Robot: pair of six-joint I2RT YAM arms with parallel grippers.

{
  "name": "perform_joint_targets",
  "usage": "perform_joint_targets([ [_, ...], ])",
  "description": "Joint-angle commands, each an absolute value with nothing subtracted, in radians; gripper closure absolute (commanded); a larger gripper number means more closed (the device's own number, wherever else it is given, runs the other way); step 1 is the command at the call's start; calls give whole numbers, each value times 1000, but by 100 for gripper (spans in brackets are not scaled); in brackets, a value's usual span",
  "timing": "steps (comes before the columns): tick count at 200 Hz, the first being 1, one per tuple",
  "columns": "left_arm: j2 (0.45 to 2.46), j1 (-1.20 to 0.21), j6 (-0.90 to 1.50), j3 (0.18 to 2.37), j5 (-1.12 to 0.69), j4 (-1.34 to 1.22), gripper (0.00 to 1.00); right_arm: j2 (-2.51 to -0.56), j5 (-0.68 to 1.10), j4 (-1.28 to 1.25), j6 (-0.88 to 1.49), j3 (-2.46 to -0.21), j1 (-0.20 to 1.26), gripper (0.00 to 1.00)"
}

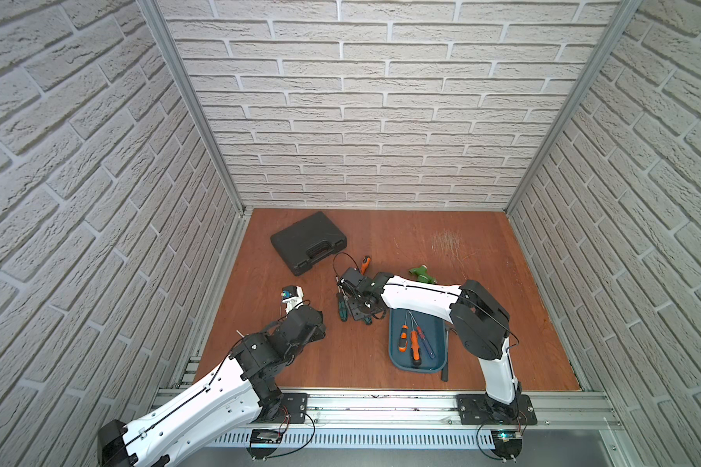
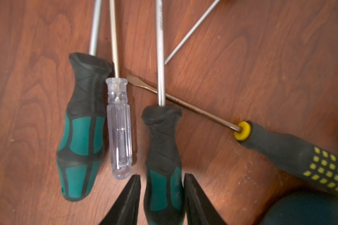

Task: Put the screwdriver on the desktop into the storage box
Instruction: Pick up the screwdriver from the center of the board.

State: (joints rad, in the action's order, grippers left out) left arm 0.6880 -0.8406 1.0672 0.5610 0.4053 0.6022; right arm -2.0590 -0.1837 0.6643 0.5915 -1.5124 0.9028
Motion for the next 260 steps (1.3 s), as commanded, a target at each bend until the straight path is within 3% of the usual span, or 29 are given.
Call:
perform_joint_targets([
  [1, 712, -812, 1029, 546, 418, 567, 59, -2041, -206, 624, 614, -1491, 900, 64],
  [64, 548, -704, 1039, 480, 403, 596, 62, -2057, -198, 622, 627, -1475, 900, 64],
  [111, 579, -699, 1035, 480, 394, 589, 61, -2100, -193, 644, 628, -1506, 900, 62],
  [145, 596, -698, 1028, 480, 391, 569, 61, -2088, -195, 642, 629, -1503, 900, 67],
  [173, 595, -693, 1034, 473, 384, 567, 61, -2070, -202, 647, 626, -1506, 902, 80],
  [260, 598, -683, 1055, 448, 372, 536, 61, -1706, -257, 664, 702, -1371, 957, 80],
])
